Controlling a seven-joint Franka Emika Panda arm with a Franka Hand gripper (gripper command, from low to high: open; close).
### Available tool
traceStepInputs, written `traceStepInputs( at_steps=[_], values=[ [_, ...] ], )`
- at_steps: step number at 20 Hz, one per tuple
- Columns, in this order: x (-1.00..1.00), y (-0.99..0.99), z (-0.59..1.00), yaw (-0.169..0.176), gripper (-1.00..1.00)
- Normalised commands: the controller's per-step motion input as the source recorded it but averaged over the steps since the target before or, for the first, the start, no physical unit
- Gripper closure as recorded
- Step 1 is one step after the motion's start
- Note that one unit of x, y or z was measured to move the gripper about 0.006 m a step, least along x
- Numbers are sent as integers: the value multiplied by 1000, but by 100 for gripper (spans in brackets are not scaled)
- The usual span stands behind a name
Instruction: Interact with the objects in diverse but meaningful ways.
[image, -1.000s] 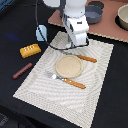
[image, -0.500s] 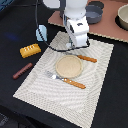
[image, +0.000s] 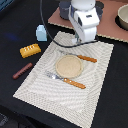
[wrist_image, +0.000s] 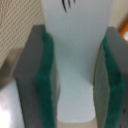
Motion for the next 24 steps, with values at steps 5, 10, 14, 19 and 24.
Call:
traceStepInputs(
  at_steps=[5,10,14,19,24],
  values=[
    [429,-759,145,-1,100],
    [445,-781,28,0,100],
    [321,-636,0,0,100],
    [215,-168,-62,0,100],
    [235,38,-42,0,100]
  ],
)
